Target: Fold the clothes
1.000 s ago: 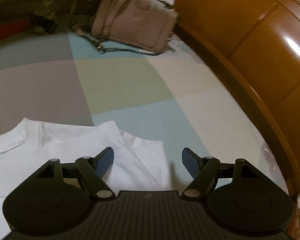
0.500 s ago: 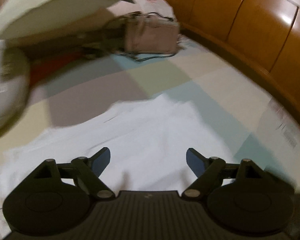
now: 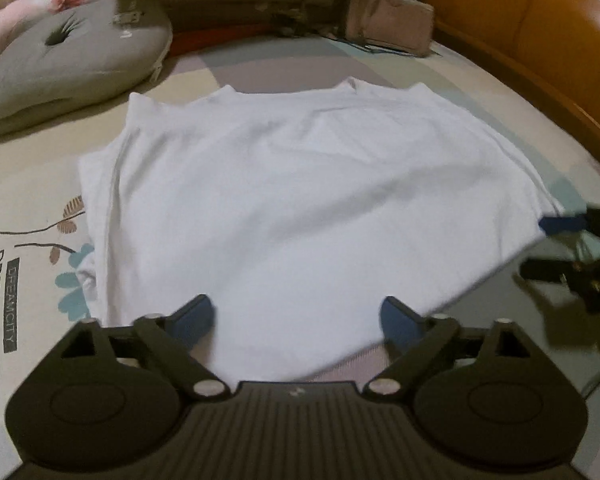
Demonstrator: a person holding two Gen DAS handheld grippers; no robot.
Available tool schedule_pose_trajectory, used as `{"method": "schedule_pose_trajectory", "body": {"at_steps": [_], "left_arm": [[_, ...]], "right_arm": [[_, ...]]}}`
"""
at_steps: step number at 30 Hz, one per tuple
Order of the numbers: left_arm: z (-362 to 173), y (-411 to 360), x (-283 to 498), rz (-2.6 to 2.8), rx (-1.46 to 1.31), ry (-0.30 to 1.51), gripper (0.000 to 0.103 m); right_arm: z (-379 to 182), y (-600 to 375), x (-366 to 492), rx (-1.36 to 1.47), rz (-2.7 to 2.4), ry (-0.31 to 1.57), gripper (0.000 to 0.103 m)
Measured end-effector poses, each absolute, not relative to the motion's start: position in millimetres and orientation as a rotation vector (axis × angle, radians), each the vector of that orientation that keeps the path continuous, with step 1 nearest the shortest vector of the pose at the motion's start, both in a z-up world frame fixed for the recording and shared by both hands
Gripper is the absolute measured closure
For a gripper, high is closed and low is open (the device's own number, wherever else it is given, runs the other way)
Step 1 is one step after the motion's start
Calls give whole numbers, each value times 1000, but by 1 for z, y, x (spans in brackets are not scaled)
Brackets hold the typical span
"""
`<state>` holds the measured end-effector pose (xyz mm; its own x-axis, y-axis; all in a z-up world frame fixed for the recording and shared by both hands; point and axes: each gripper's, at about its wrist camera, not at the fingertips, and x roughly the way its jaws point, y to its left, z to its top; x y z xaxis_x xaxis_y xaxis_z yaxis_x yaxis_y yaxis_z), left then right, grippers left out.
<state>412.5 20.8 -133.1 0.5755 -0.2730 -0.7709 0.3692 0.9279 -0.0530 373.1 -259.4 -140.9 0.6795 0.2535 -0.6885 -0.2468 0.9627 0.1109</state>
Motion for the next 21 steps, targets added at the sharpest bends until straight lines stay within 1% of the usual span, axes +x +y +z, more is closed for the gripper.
{"method": "schedule_pose_trajectory", "body": {"at_steps": [3, 6, 9, 13, 18, 21], "left_arm": [[-139, 15, 399, -405, 214, 817, 4], [-138, 13, 393, -383, 231, 804, 4], [-133, 6, 378, -372, 347, 751, 5], [-138, -13, 347, -364, 666, 598, 4], [-145, -39, 340, -371, 940, 486, 4], [-152, -57, 346, -375, 1061, 432, 4]], "right_arm": [[-150, -247, 365, -145, 284, 712, 0], [-149, -246, 368, -147, 271, 724, 0], [-144, -244, 371, -169, 277, 750, 0], [-136, -228, 360, -368, 313, 708, 0], [-141, -194, 347, -811, 400, 567, 0], [-143, -183, 352, -915, 440, 527, 0]]}}
